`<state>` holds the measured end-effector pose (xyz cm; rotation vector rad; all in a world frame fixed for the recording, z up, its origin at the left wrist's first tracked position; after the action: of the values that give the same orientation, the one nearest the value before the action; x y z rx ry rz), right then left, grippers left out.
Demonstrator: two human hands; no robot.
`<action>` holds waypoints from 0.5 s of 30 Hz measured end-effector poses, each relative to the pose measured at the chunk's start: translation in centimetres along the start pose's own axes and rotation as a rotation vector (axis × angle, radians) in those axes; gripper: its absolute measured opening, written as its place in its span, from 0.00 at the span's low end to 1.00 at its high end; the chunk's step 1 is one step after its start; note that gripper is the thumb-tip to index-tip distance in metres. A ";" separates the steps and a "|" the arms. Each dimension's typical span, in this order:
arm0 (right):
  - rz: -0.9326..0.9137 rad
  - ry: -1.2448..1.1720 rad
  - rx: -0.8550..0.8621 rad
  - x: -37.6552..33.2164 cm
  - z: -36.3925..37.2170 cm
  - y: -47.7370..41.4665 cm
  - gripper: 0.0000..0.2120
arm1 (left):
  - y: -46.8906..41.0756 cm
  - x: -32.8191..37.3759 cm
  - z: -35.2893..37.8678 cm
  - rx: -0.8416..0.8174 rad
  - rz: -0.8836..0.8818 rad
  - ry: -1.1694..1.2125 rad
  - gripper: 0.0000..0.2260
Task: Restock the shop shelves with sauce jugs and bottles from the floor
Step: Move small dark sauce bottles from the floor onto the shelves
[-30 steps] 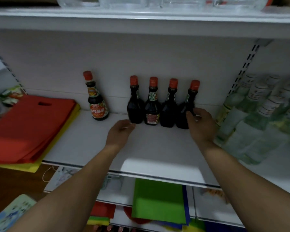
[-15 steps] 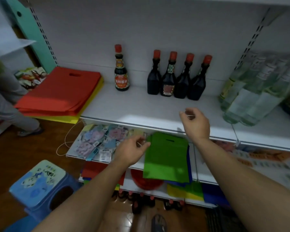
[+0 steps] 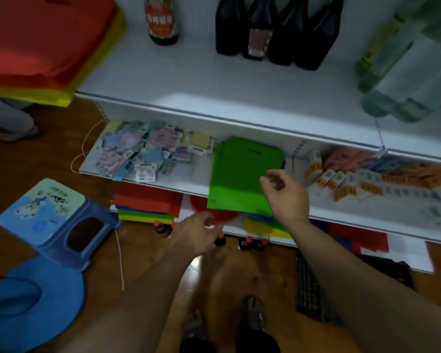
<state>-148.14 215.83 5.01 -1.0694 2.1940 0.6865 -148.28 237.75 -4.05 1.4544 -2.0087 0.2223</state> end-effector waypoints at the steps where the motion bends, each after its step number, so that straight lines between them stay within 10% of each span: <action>1: 0.017 0.016 -0.024 1.7 1.1 -0.5 0.15 | -0.2 -0.5 1.7 -0.022 -0.015 0.005 0.16; 15: 0.335 0.208 -0.210 32.1 16.5 -7.6 0.14 | -4.5 -12.1 31.4 -0.289 -0.237 0.063 0.17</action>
<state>-153.18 206.33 -30.28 -0.9140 2.5584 1.0108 -154.49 230.47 -36.63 1.4604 -1.7168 -0.1177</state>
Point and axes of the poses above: each hand's wrist, its own y-axis away from the middle knuckle, its own z-axis out of the palm, x = y × z, the point moved 6 cm from there along -y, towards the middle knuckle, and after that the axes turned 12 degrees about z, right-handed, at the moved point
